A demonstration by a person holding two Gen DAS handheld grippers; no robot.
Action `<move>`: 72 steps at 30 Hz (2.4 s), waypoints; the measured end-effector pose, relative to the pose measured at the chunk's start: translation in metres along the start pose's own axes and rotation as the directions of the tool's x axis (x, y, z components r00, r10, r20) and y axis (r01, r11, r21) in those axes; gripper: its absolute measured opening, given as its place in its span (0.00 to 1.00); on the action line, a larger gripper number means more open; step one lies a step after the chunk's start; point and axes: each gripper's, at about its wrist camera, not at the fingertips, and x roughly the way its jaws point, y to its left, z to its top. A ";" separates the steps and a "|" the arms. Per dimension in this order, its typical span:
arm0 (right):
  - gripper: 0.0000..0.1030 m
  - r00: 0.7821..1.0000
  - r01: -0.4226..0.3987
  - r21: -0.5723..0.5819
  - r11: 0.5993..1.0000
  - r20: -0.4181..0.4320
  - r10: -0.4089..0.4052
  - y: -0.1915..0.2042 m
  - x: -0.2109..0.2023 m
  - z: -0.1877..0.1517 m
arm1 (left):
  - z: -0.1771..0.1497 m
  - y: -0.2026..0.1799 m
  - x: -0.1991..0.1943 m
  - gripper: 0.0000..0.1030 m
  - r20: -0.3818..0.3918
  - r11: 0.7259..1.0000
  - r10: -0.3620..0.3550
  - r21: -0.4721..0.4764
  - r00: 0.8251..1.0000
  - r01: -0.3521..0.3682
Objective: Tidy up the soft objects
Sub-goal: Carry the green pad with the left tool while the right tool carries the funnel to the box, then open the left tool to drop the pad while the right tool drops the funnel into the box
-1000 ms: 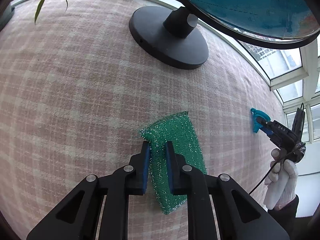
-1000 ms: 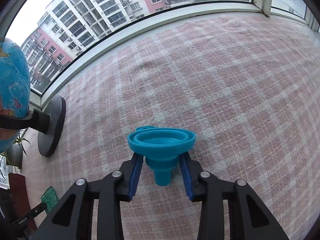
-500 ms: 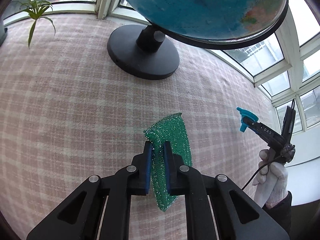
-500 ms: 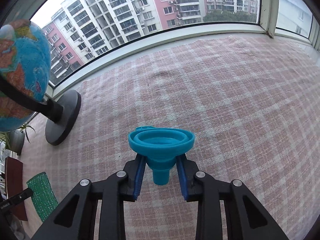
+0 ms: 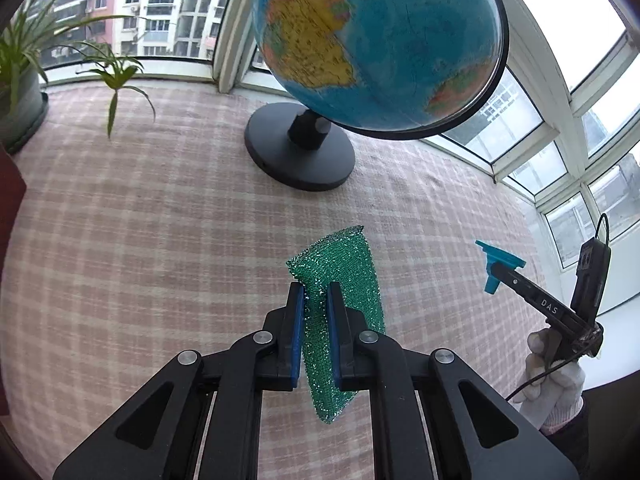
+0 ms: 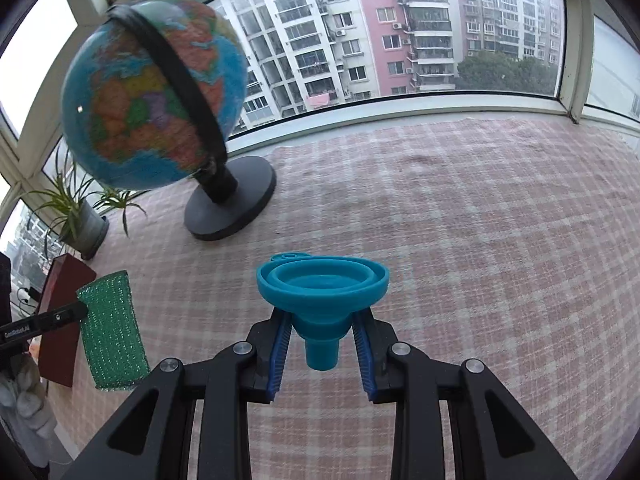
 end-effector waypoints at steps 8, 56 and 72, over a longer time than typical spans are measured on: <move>0.26 0.998 -0.050 -0.106 0.993 0.017 0.052 0.078 -0.030 -0.019 | -0.013 0.038 -0.062 0.10 0.094 0.989 0.131 0.056 0.987 -0.137; 0.26 0.933 -0.359 -0.463 0.810 -0.177 0.313 0.575 0.077 -0.042 | -0.066 0.308 -0.277 0.10 0.279 0.916 0.393 -0.199 0.876 -0.347; 0.26 0.941 -0.330 -0.454 0.828 -0.225 0.252 0.610 0.127 -0.041 | -0.066 0.310 -0.257 0.10 0.232 0.927 0.367 -0.168 0.901 -0.335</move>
